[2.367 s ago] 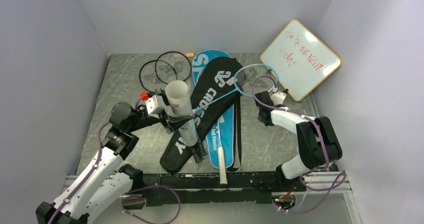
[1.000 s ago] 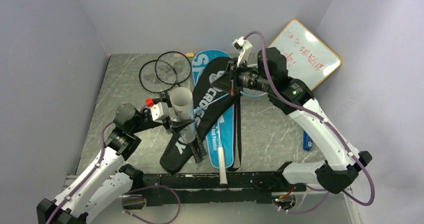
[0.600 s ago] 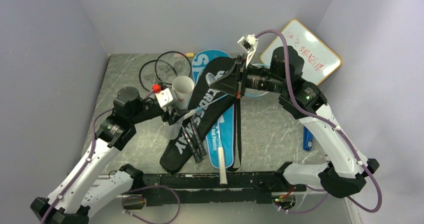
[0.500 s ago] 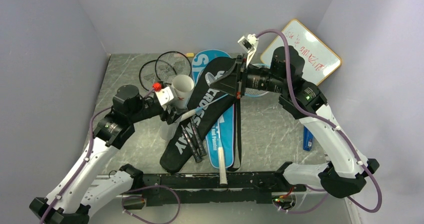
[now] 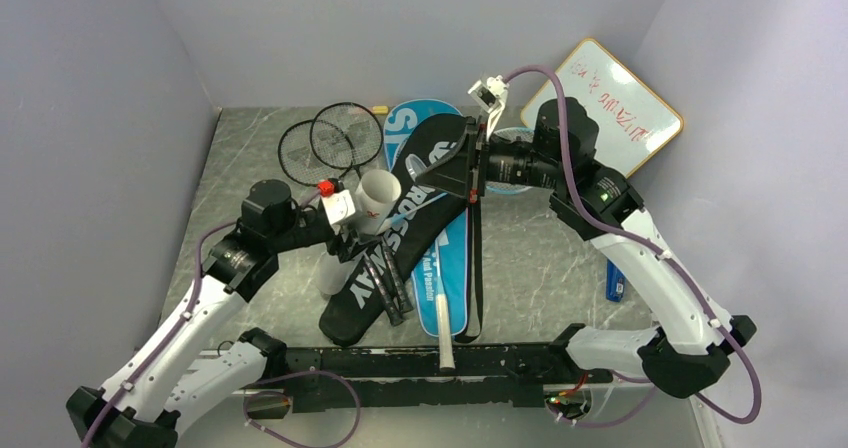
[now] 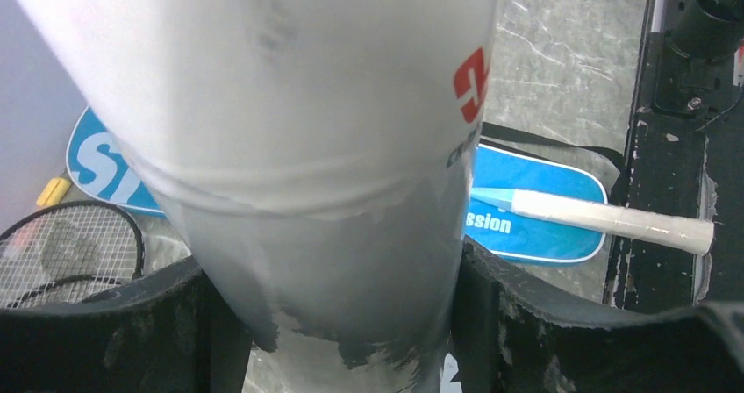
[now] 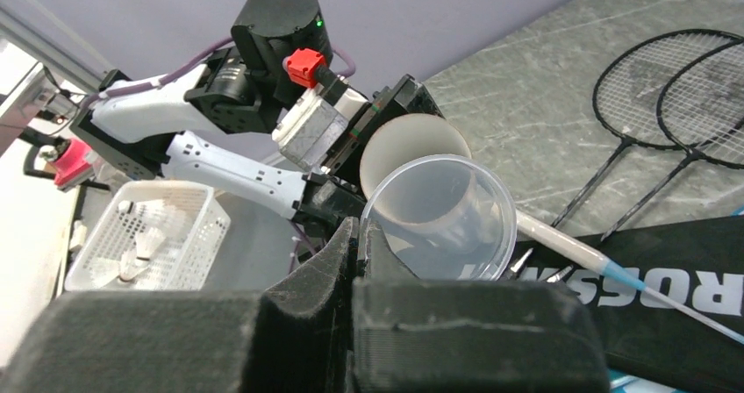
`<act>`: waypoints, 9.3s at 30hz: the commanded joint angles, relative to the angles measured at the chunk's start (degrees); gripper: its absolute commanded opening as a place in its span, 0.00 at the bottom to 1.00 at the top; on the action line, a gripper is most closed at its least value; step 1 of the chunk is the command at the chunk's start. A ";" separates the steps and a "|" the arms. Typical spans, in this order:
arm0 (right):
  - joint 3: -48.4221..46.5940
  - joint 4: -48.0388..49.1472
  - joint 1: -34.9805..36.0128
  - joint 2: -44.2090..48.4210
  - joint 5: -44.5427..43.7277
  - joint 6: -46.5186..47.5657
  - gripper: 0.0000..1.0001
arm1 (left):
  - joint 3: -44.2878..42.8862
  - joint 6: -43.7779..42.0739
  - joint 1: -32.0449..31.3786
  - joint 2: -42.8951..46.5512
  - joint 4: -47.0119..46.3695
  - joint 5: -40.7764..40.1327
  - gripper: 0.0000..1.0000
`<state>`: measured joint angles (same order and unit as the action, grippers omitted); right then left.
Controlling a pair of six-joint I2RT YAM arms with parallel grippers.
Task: Pack up the badminton gear
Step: Close the lid on the shuttle tube, then place the shuttle tube at the center of the board.
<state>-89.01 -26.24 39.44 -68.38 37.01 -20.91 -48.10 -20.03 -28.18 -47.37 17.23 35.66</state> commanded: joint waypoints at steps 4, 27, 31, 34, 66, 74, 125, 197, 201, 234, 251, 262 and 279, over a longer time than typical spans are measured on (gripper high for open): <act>-1.18 4.32 0.34 -1.91 4.38 -1.94 0.00 | 2.74 0.19 -0.68 0.00 -4.43 4.21 0.49; -3.46 0.88 3.18 -3.60 3.62 0.07 0.00 | 3.44 0.33 -1.24 -0.86 -6.63 5.29 0.50; -3.21 0.82 3.45 -3.68 3.24 0.41 0.00 | 3.62 0.54 -1.26 -0.73 -6.98 5.30 0.49; -3.10 0.80 3.58 -4.02 3.32 0.32 0.00 | 3.62 0.52 -1.34 -0.67 -6.96 5.38 0.49; -2.71 0.14 7.14 -5.89 0.27 1.41 0.21 | 3.98 0.17 -1.43 -0.22 -7.06 5.66 0.50; -2.51 0.35 7.21 -6.59 0.08 1.20 0.27 | 3.89 0.25 -1.43 -0.12 -7.22 5.82 0.50; 13.15 18.16 7.93 -2.99 -0.98 -4.19 0.22 | 7.66 6.69 -1.43 4.17 -15.68 9.96 0.49; 8.60 0.82 8.42 -1.47 -10.10 -0.09 0.00 | 8.90 5.52 -1.43 4.97 -17.32 9.03 0.48; 8.62 1.63 8.46 2.40 -15.56 0.24 0.00 | 8.81 6.15 -1.42 4.84 -14.73 7.14 0.48; 34.25 6.91 8.24 13.48 -25.40 -0.48 0.00 | -32.57 18.11 9.01 -36.96 32.72 -69.23 0.41; 39.77 12.44 8.28 10.71 -23.85 -6.69 0.00 | -43.03 17.49 27.91 -61.41 32.37 -57.50 0.47; 46.65 16.20 8.27 12.06 -28.60 -9.79 0.00 | -44.97 19.63 32.25 -69.12 32.35 -47.88 0.86; 47.29 17.78 8.06 6.89 -44.39 -16.19 0.70 | -35.98 30.27 16.06 -42.76 28.79 -54.96 0.97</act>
<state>-40.88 -11.94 47.68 -59.00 -2.33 -35.09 -87.37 4.80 -7.27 -99.48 48.62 -17.54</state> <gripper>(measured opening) 0.606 0.968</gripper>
